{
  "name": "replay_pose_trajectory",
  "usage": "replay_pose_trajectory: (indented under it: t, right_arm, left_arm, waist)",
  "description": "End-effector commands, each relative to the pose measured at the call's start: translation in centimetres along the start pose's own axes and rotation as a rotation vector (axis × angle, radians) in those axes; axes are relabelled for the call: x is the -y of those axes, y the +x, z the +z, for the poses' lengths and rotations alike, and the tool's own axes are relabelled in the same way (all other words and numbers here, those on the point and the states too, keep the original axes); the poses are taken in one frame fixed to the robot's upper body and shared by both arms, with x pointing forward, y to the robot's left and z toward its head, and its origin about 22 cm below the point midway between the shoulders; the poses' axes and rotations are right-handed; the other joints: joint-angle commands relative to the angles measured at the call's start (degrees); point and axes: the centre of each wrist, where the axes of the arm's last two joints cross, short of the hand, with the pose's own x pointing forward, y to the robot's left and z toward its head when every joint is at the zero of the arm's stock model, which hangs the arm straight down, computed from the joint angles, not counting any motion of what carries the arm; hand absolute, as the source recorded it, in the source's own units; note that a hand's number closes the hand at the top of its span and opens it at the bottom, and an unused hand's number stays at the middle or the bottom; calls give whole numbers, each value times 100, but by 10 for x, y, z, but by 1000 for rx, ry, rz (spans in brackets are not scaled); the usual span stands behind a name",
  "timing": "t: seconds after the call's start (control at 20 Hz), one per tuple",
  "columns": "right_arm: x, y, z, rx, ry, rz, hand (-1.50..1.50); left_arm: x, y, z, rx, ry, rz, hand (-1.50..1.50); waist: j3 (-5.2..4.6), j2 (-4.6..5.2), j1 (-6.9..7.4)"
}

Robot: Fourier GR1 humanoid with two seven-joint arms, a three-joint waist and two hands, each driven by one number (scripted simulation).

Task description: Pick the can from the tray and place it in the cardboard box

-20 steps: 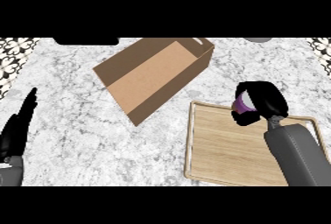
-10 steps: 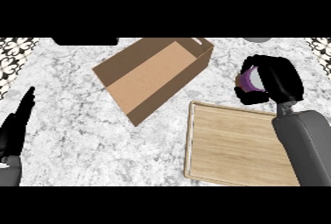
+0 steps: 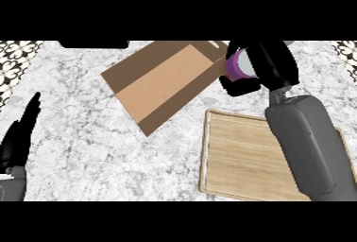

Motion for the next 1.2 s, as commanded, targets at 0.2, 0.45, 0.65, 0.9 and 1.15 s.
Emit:
replay_pose_trajectory:
  t: [0.2,0.45,0.65,0.9,1.15]
  right_arm:
    - [6,61,-65,-28,-17,-174,150]
    - [-15,79,-88,-101,27,-285,150]
    - [-28,78,-103,-110,55,-292,150]
    - [-50,71,-105,-153,49,-285,150]
    - [-57,78,-109,-199,49,-189,150]
  left_arm:
    - [2,11,-14,12,-9,3,0]
    - [12,2,0,16,-32,2,0]
    - [5,6,-2,27,-32,-16,0]
    - [1,25,-16,48,-28,1,0]
    - [19,19,-8,58,-69,5,0]
  waist:
    - [-1,34,68]
    - [-1,53,199]
    - [-1,85,243]
    - [-3,158,362]
    - [-8,173,483]
